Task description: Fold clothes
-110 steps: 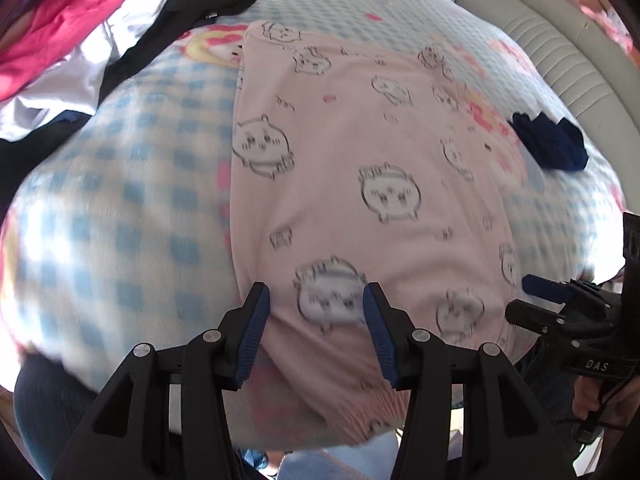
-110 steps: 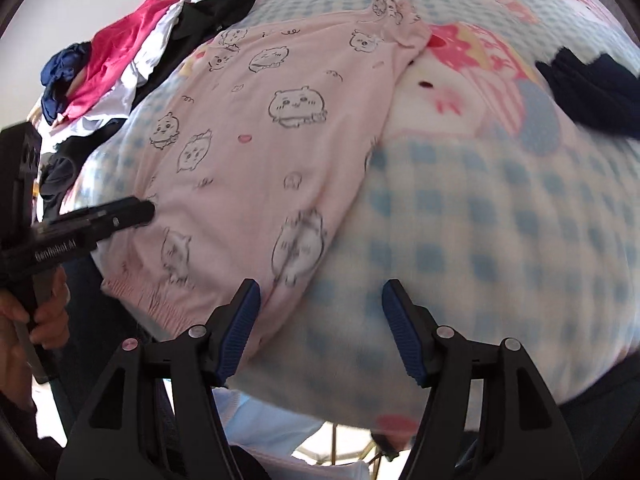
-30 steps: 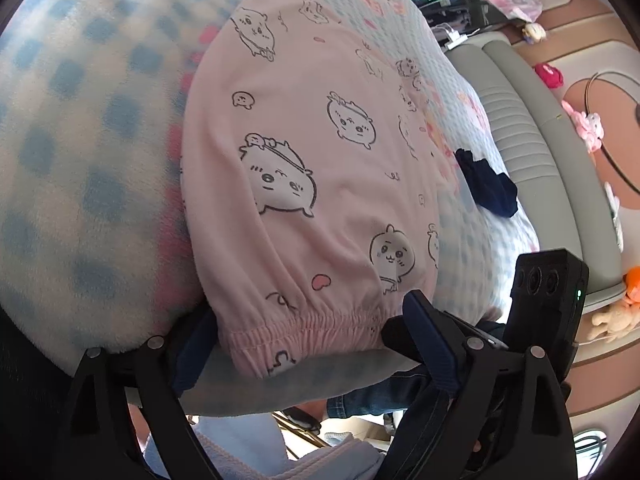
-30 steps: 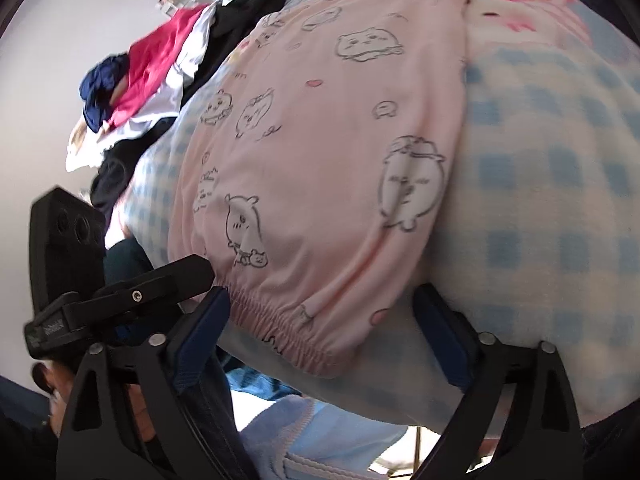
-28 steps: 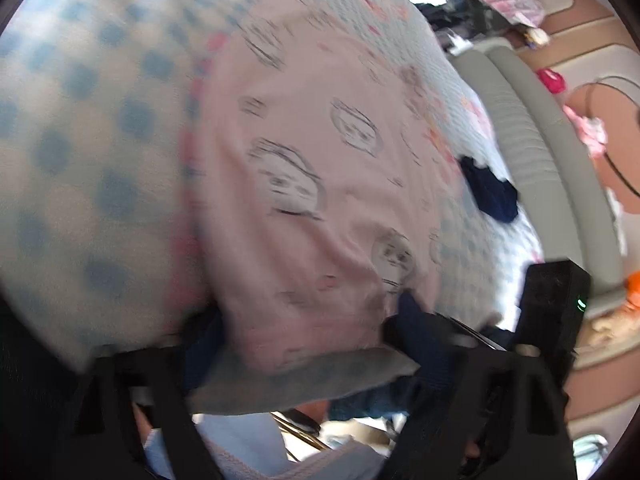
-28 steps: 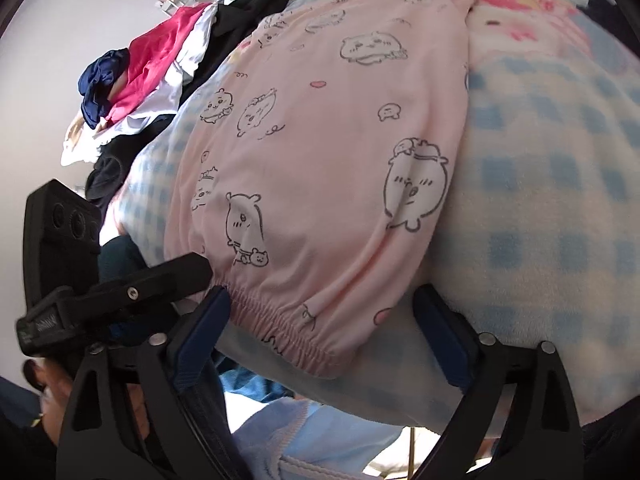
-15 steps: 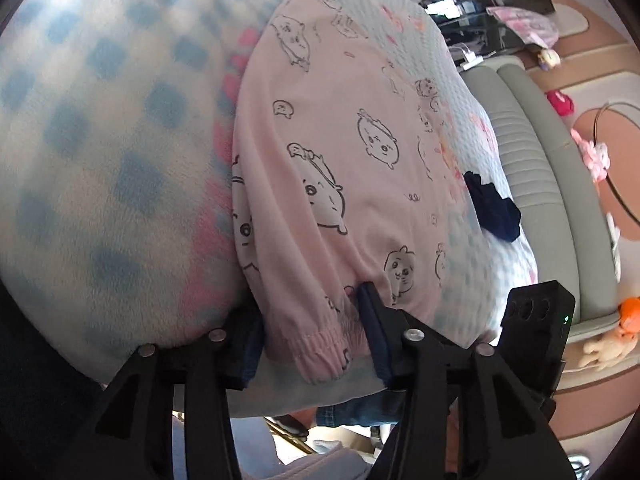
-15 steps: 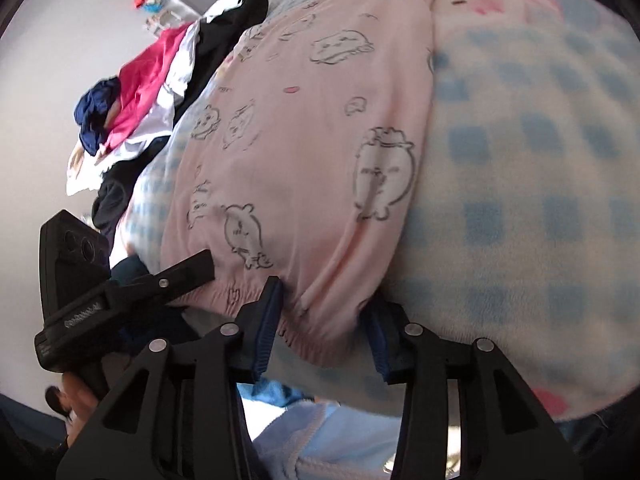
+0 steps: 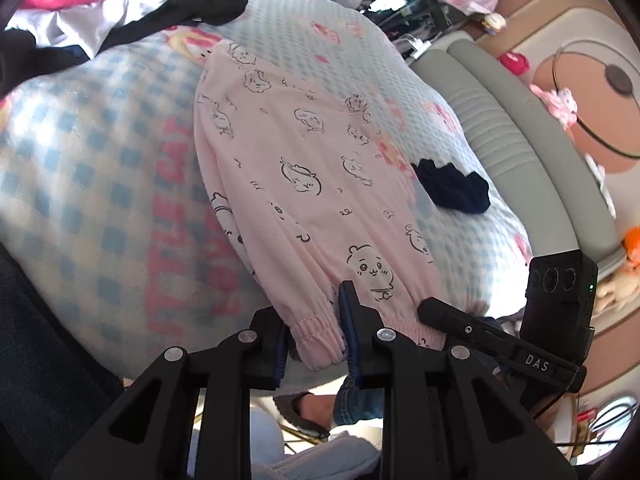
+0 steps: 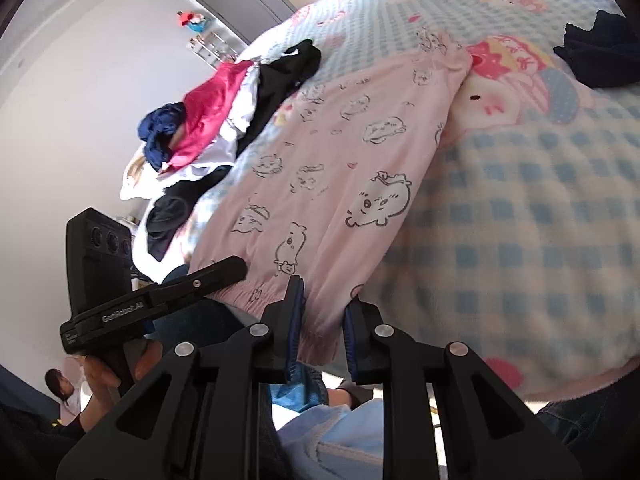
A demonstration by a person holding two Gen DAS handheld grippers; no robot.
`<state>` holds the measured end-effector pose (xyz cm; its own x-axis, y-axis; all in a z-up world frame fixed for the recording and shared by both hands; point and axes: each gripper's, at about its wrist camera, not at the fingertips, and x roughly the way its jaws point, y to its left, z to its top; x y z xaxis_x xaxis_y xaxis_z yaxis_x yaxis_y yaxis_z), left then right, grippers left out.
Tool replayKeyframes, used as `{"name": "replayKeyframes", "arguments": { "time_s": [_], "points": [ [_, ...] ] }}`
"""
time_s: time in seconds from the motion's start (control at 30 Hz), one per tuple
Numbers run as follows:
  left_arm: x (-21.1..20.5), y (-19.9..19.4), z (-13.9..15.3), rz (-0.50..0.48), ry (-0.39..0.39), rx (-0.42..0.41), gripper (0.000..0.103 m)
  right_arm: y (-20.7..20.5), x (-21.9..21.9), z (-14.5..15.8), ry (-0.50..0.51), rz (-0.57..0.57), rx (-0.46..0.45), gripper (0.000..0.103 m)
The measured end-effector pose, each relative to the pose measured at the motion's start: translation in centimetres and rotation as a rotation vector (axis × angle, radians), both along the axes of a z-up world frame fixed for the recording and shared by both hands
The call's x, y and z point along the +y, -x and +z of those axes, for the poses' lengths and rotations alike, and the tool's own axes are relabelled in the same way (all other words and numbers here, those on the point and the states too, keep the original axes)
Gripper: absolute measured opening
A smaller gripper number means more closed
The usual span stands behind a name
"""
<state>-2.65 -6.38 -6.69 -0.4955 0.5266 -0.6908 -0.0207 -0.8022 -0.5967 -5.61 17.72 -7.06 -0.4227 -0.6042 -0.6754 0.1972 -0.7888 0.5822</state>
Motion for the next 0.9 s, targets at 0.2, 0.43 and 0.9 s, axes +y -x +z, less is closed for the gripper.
{"name": "replayKeyframes", "arguments": {
  "time_s": [0.2, 0.43, 0.9],
  "points": [
    [-0.9, -1.9, -1.1, -0.009, -0.029, -0.043, 0.024, -2.2, -0.1, -0.9, -0.017, 0.031, -0.025, 0.018],
    [-1.3, -3.3, -0.7, -0.008, -0.065, -0.025, 0.024, -4.3, -0.2, 0.6, -0.026, 0.083, 0.048, 0.018],
    [-1.7, 0.5, 2.3, -0.095, -0.114, 0.038, 0.024, -2.4, -0.4, 1.7, -0.015, 0.085, 0.082, 0.021]
  ]
}}
